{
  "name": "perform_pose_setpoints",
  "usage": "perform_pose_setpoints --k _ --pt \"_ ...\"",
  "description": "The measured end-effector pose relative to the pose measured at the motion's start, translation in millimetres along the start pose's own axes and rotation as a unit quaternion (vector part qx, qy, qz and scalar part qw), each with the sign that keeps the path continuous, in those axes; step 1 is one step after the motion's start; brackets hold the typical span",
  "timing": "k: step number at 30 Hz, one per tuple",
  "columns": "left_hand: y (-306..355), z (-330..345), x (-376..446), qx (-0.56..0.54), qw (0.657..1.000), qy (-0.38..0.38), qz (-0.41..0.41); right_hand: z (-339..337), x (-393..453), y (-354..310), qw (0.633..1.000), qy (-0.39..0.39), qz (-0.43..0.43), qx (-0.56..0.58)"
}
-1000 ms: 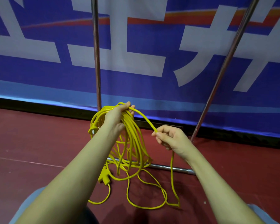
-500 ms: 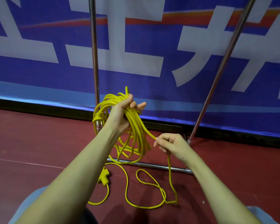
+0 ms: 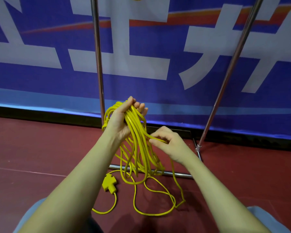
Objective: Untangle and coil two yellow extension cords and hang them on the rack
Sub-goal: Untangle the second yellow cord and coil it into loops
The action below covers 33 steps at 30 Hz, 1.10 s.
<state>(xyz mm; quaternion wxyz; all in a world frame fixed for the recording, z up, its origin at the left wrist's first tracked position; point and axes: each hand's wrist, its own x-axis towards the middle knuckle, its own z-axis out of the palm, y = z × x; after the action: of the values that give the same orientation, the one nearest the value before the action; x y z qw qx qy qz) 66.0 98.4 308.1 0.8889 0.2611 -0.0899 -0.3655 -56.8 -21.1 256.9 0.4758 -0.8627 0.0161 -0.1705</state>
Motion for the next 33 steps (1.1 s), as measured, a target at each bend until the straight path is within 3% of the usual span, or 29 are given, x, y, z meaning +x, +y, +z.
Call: perform_pose_setpoints --k 3,7,11,17,23,27,30,33 --pt "-1.1 2.9 -1.9 0.015 1.000 0.007 0.003 0.8 2.1 -7.8 0.997 0.046 0.004 0.055" --pt "-18.7 1.9 -5.6 0.116 0.992 0.005 -0.041 -4.2 6.3 -12.1 0.994 0.087 0.012 0.058" --pt "-26.5 0.5 -3.7 0.124 0.990 0.026 -0.066 -3.4 9.1 -2.0 0.983 0.140 0.074 0.093" --pt "-27.4 2.0 -0.1 0.059 0.996 0.009 -0.067 -6.7 7.3 -4.8 0.986 0.011 0.089 0.143" --pt "-13.0 -1.1 5.1 0.022 0.999 0.038 -0.024 -9.7 -5.0 19.8 0.988 0.008 0.111 0.106" --pt "-6.0 -13.7 10.7 0.018 0.999 0.038 -0.011 -15.7 -5.5 15.4 0.967 0.073 0.117 0.213" --pt "-15.5 -18.7 9.4 0.083 0.995 0.022 -0.048 -11.9 2.1 0.3 0.949 0.099 0.111 0.278" --pt "-28.0 -19.1 4.6 0.155 0.985 0.017 -0.075 -15.1 11.3 -17.5 0.907 0.106 0.118 0.391"
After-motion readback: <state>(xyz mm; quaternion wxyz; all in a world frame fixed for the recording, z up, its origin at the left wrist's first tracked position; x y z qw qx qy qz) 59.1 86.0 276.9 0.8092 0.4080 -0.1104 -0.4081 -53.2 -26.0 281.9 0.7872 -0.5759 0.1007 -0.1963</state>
